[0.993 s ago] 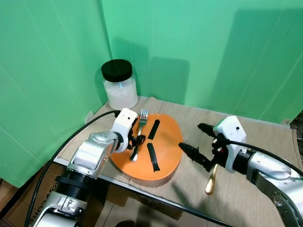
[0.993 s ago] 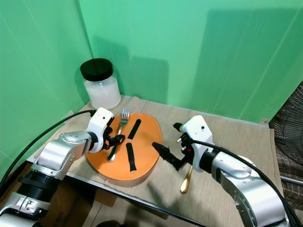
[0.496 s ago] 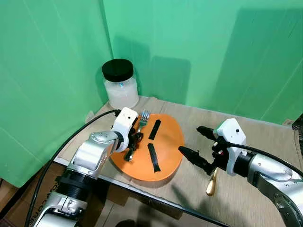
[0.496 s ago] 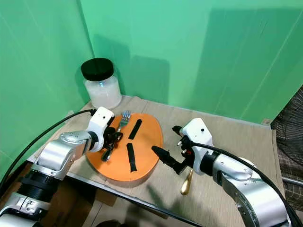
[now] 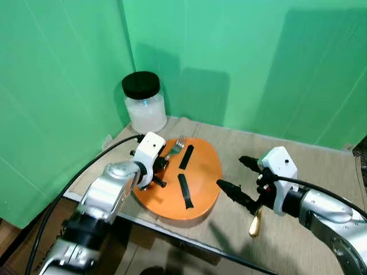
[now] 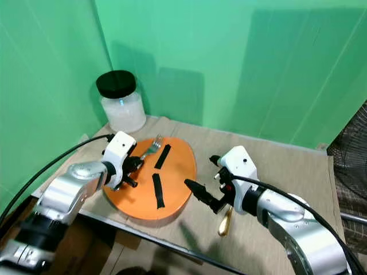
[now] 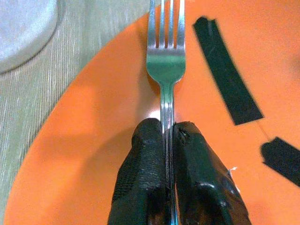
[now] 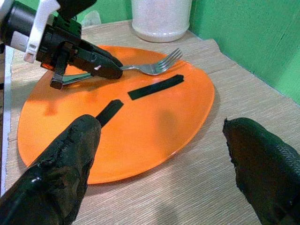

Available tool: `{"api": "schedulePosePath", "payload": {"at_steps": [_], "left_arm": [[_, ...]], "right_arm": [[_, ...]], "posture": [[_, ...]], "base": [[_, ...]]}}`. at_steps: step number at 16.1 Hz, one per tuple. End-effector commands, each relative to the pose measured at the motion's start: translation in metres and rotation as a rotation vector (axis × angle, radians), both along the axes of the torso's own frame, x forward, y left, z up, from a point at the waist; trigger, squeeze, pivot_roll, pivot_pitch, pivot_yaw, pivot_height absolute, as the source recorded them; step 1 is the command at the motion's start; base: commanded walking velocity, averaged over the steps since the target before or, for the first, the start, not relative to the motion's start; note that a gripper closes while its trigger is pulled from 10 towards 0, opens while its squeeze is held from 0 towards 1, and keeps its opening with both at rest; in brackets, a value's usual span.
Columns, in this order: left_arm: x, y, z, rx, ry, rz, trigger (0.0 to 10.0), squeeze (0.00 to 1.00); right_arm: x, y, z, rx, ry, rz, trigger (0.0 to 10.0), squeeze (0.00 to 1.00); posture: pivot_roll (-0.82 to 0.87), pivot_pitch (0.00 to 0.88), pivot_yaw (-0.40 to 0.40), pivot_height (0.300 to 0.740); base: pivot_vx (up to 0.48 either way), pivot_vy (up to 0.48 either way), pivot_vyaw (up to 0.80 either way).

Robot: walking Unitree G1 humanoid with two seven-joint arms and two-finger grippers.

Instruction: Setting the table

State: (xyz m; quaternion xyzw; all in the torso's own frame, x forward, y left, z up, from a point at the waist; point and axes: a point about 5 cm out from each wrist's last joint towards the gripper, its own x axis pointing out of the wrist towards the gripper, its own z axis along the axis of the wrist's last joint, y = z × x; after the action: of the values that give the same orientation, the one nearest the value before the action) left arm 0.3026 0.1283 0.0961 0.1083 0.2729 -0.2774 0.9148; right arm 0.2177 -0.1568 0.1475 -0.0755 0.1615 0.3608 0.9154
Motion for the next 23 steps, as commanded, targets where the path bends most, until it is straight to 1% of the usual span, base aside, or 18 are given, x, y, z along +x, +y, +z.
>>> {"api": "schedulePosePath", "payload": {"at_steps": [1, 3, 4, 6, 7, 8, 9, 10, 12, 14, 15, 16, 17, 19, 21, 22, 23], "left_arm": [[0.0, -0.003, 0.013, -0.026, -0.092, -0.042, 0.0, 0.0], [-0.002, -0.004, 0.026, -0.073, -0.169, -0.068, 0.0, 0.0], [-0.004, -0.005, 0.037, -0.108, -0.248, -0.094, 0.0, 0.0], [-0.011, -0.004, 0.05, -0.153, -0.327, -0.112, 0.0, 0.0], [-0.016, -0.003, 0.058, -0.192, -0.378, -0.119, 0.0, 0.0], [-0.022, 0.0, 0.067, -0.249, -0.424, -0.1, 0.0, 0.0], [-0.026, 0.003, 0.073, -0.286, -0.449, -0.085, 0.0, 0.0], [-0.028, 0.004, 0.075, -0.297, -0.456, -0.075, 0.0, 0.0], [-0.031, 0.005, 0.07, -0.243, -0.434, -0.056, 0.0, 0.0], [-0.032, 0.01, 0.064, -0.212, -0.425, 0.012, 0.0, 0.0], [-0.033, 0.013, 0.064, -0.185, -0.451, 0.037, 0.0, 0.0], [-0.034, 0.014, 0.066, -0.146, -0.501, 0.069, 10.0, 0.0], [-0.033, 0.015, 0.066, -0.133, -0.498, 0.108, 10.0, 0.0], [-0.034, 0.015, 0.072, -0.131, -0.567, 0.149, 10.0, 0.0], [-0.036, 0.015, 0.072, -0.123, -0.577, 0.155, 10.0, 0.0], [-0.036, 0.015, 0.071, -0.133, -0.575, 0.177, 10.0, 0.0], [-0.037, 0.017, 0.07, -0.124, -0.579, 0.189, 10.0, 0.0]], "right_arm": [[0.0, 0.0, 0.003, 0.004, -0.02, -0.017, 10.0, 0.0], [0.001, 0.0, 0.005, 0.042, -0.035, -0.067, 10.0, 0.0], [0.002, 0.001, 0.006, 0.065, -0.041, -0.094, 10.0, 0.0], [0.003, 0.003, 0.007, 0.078, -0.055, -0.112, 10.0, 0.0], [0.003, 0.005, 0.008, 0.086, -0.07, -0.132, 10.0, 0.0], [0.006, 0.003, 0.01, 0.106, -0.091, -0.178, 10.0, 0.0], [0.008, 0.002, 0.012, 0.123, -0.106, -0.212, 10.0, 0.0], [0.009, 0.001, 0.014, 0.136, -0.115, -0.231, 10.0, 0.0], [0.013, -0.001, 0.014, 0.129, -0.127, -0.249, 10.0, 0.0], [0.016, 0.0, 0.014, 0.12, -0.144, -0.26, 10.0, 0.0], [0.014, 0.001, 0.014, 0.132, -0.155, -0.278, 10.0, 0.0], [0.012, 0.001, 0.014, 0.155, -0.165, -0.328, 10.0, 0.0], [0.011, -0.001, 0.013, 0.167, -0.167, -0.371, 10.0, 0.0], [0.01, -0.002, 0.012, 0.194, -0.17, -0.448, 10.0, 0.0], [0.01, -0.003, 0.012, 0.205, -0.172, -0.47, 10.0, 0.0], [0.009, -0.004, 0.013, 0.205, -0.175, -0.476, 10.0, 0.0], [0.008, -0.005, 0.013, 0.208, -0.173, -0.481, 10.0, 0.0]], "posture": [[0.05, 0.0, 0.08, 0.74], [0.05, 0.0, 0.074, 0.74], [0.05, 0.0, 0.075, 0.74], [0.05, 0.0, 0.077, 0.74], [0.05, 0.0, 0.078, 0.74], [0.05, 0.0, 0.077, 0.74], [0.05, 0.0, 0.076, 0.74], [0.05, 0.0, 0.074, 0.74], [0.06, 0.0, 0.069, 0.74], [0.06, 0.0, 0.075, 0.74], [0.05, 0.0, 0.082, 0.74], [0.04, 0.0, 0.089, 0.74], [0.04, 0.0, 0.092, 0.74], [0.03, 0.0, 0.091, 0.74], [0.03, 0.0, 0.09, 0.74], [0.03, 0.0, 0.087, 0.74], [0.03, 0.0, 0.083, 0.74]], "base": [[0.0, 0.0, 0.0], [0.0, 0.0, 0.0], [0.0, 0.0, 0.0], [0.0, 0.0, 0.0], [0.0, 0.0, 0.0], [0.0, 0.0, 0.0], [0.0, 0.0, 0.0], [0.0, 0.0, 0.0], [0.0, 0.0, 0.0], [0.0, 0.0, 0.0], [0.0, 0.0, 0.0], [0.0, 0.0, 0.0], [0.0, 0.0, 0.0], [0.0, 0.0, 0.0], [0.0, 0.0, -0.6], [0.0, 0.0, -0.8], [0.0, 0.0, -0.8]]}}
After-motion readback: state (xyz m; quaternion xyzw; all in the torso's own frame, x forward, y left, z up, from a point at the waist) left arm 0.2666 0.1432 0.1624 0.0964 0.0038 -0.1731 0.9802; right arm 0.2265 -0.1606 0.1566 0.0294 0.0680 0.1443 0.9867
